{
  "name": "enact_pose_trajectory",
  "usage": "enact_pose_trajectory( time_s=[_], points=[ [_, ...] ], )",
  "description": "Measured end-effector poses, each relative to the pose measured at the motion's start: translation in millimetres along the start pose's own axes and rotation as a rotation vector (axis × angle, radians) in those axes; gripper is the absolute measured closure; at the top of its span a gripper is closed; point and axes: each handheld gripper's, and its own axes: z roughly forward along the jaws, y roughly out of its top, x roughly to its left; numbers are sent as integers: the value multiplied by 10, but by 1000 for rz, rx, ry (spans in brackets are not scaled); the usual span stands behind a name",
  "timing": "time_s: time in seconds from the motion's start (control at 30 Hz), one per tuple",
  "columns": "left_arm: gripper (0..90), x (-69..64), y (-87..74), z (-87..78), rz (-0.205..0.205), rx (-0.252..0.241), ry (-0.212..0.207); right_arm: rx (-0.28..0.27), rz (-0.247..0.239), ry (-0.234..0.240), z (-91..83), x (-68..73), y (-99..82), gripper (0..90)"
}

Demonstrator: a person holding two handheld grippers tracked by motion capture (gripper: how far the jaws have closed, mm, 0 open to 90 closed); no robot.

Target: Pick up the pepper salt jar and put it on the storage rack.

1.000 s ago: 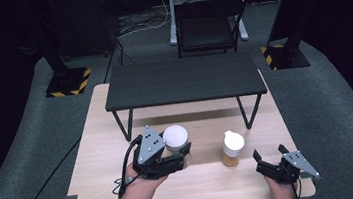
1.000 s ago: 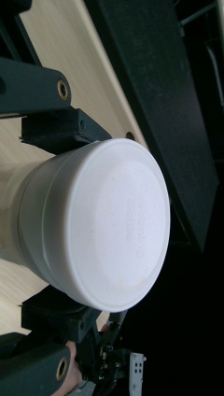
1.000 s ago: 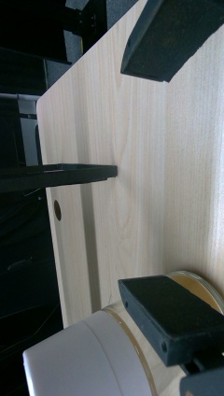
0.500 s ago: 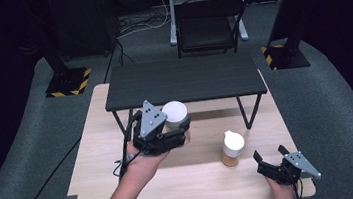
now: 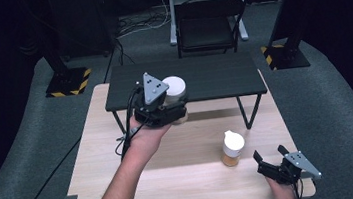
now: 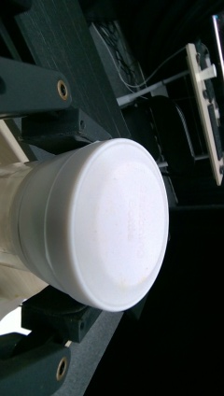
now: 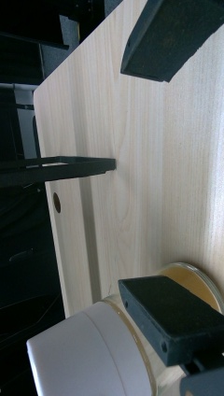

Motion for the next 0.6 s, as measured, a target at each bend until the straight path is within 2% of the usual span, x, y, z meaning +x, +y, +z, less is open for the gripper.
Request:
enact_pose_trajectory(
  time_s=[0.17,0.3,0.53,0.6],
  points=[
    [333,-27,51,99,-12,-6,35,-5,-9,-11,4,27,-8,0],
    [333,-58,97,210,-3,-12,83,-11,1,-2,-3,3,-17,0],
    [333,28,142,407,-43,-16,149,-13,-2,5,-9,-3,-23,0],
    [333,81,107,460,-53,-41,177,-13,-9,-3,-10,19,-24,0]
  ],
)
